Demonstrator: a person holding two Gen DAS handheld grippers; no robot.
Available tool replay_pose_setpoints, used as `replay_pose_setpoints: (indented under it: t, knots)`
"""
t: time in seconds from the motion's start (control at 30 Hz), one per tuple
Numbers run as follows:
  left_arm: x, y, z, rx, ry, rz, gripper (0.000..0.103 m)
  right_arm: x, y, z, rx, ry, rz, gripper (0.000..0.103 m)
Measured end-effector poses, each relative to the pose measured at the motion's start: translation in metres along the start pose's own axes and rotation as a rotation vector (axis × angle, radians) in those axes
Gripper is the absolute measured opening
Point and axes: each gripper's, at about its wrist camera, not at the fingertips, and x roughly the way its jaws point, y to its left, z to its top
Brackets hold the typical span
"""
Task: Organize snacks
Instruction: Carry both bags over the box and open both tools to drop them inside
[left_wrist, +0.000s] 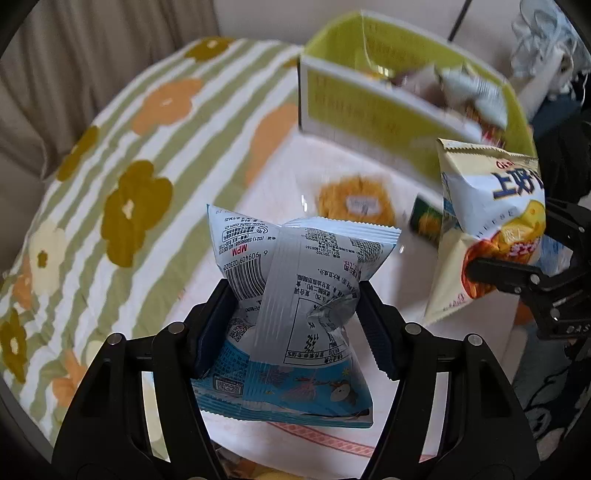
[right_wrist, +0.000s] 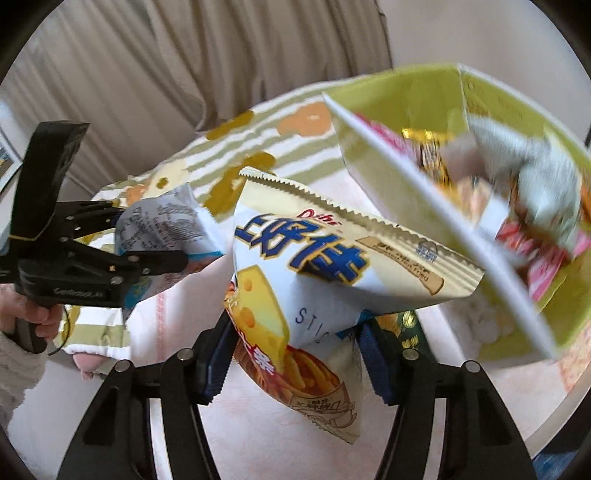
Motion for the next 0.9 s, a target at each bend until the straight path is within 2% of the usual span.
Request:
replay_pose_setpoints:
  t: [0.17, 0.47, 0.67, 0.9]
  knots:
    - [-0.036, -0.005, 0.026, -0.083, -0.074, 0.047, 0.064, -0.035, -0.011, 0.028, -0.056, -0.028, 0.043, 0.058]
    - [-0.066, -0.044, 0.098, -0.241, -0.176, 0.140, 0.064, -0.087, -0.071, 0.099, -0.165, -0.092, 0.139, 0.058]
    - [-0.061, -0.072, 0.156, -0.363, -0.237, 0.163, 0.064, -0.094, -0.131, 0.148, -0.244, -0.079, 0.161, 0.058]
    - [-0.027, -0.094, 0.206, -0.501, -0.241, 0.150, 0.064, -0.080, -0.187, 0.191, -0.270, -0.035, 0.162, 0.058]
